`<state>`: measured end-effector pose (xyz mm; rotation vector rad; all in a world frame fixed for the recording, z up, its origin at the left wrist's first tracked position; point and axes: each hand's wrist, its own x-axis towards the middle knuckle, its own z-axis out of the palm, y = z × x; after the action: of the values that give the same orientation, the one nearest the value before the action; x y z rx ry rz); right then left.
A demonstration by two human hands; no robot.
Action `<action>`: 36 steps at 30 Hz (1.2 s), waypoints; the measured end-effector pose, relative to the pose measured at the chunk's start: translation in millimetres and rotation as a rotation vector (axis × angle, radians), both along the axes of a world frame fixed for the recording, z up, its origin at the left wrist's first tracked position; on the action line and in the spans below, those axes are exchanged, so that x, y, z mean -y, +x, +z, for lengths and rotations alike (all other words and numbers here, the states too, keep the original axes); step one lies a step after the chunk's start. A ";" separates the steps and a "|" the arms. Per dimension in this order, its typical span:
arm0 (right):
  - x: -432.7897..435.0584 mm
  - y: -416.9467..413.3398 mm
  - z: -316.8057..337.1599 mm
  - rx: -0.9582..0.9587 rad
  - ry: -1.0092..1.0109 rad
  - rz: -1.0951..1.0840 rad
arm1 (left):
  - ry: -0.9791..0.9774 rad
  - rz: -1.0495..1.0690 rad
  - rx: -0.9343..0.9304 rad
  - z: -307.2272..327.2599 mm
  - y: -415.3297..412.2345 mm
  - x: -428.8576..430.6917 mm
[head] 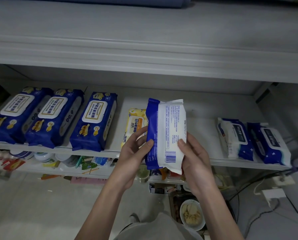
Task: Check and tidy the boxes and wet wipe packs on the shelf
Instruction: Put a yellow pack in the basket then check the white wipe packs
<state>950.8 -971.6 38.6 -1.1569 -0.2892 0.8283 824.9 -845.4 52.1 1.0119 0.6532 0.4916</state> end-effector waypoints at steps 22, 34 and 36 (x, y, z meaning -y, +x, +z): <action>-0.6 -0.7 -8.8 0.139 -0.099 0.012 | 0.093 -0.075 -0.078 1.4 2.8 12.3; -2.0 -1.8 -5.1 0.159 -0.141 0.031 | 0.099 -0.015 -0.098 0.8 4.5 12.3; -0.9 -0.7 -1.9 0.196 -0.183 0.096 | 0.129 -0.023 -0.095 0.0 3.6 12.5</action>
<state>950.1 -970.6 36.7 -1.4082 -0.4407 0.8395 828.5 -857.9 52.1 1.1691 0.7003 0.4726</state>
